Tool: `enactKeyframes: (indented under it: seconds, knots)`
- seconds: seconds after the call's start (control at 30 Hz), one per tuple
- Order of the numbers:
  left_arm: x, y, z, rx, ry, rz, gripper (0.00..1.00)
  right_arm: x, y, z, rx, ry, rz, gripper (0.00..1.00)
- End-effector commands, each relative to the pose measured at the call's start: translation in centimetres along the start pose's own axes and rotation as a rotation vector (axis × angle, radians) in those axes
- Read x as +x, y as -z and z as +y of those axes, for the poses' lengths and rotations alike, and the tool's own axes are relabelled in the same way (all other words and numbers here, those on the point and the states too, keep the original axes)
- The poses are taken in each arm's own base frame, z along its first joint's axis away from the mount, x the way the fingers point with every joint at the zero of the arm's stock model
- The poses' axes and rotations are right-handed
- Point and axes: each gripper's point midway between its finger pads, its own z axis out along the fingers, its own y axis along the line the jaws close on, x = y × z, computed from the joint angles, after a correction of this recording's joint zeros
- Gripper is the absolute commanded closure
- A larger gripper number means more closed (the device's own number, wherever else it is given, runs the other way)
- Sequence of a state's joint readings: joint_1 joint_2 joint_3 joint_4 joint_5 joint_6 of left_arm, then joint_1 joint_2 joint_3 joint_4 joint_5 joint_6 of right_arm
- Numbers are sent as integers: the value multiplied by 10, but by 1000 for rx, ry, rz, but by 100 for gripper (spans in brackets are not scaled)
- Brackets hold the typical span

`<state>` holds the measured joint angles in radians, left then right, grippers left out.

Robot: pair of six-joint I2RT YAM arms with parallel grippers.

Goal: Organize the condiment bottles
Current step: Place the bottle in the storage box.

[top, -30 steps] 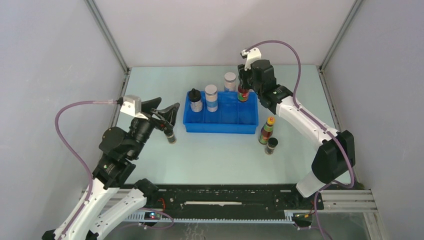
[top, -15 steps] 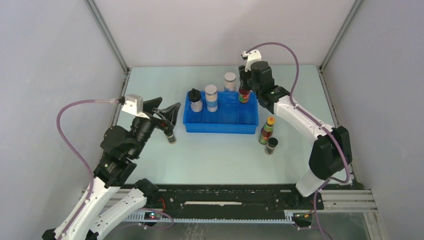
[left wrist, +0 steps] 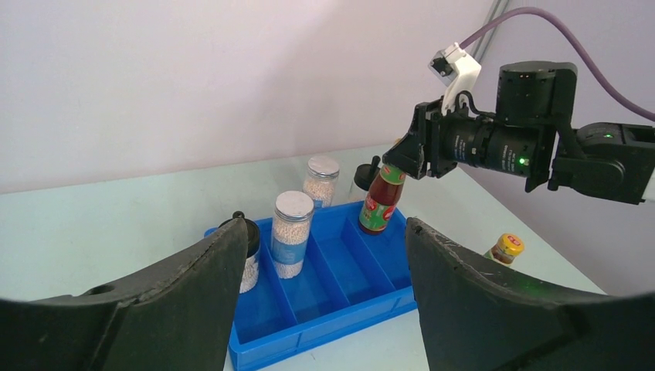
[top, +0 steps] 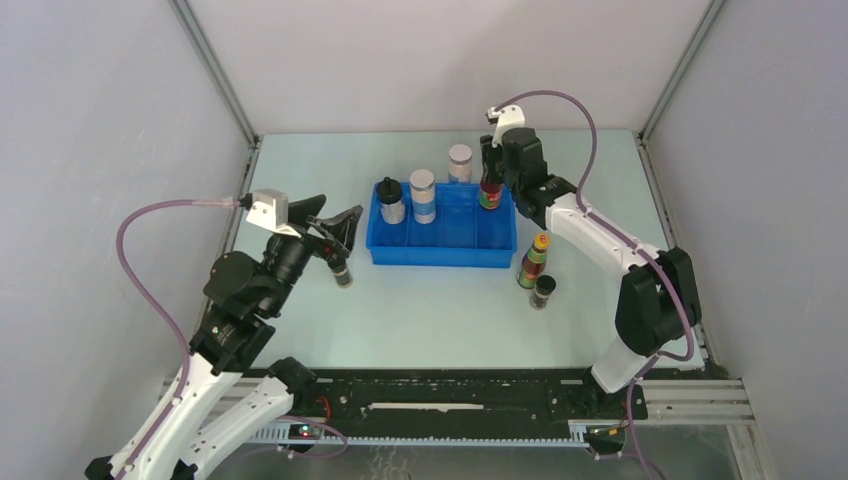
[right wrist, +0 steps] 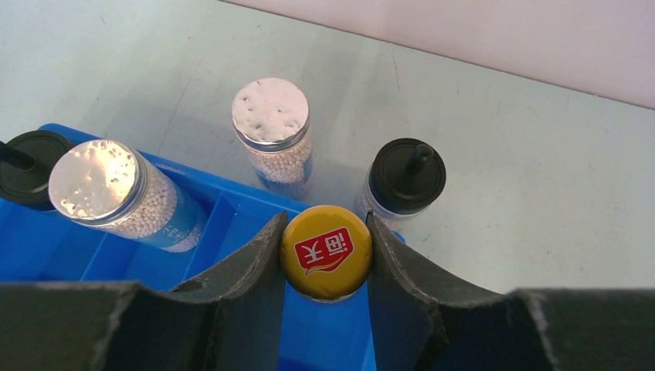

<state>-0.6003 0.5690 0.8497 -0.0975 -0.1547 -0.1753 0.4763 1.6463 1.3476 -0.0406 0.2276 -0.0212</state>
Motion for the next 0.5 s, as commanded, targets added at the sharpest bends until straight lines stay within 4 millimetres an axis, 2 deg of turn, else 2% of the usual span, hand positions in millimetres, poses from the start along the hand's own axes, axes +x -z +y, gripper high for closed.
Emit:
enactKeyframes:
  seconds: [0.0, 0.47]
  knots:
    - [3, -3, 1, 0, -19, -8, 21, -56, 0, -7, 32, -66, -194, 100]
    - [8, -4, 1, -3, -21, 3, 21, -36, -12, -11, 68, -109, -175, 100]
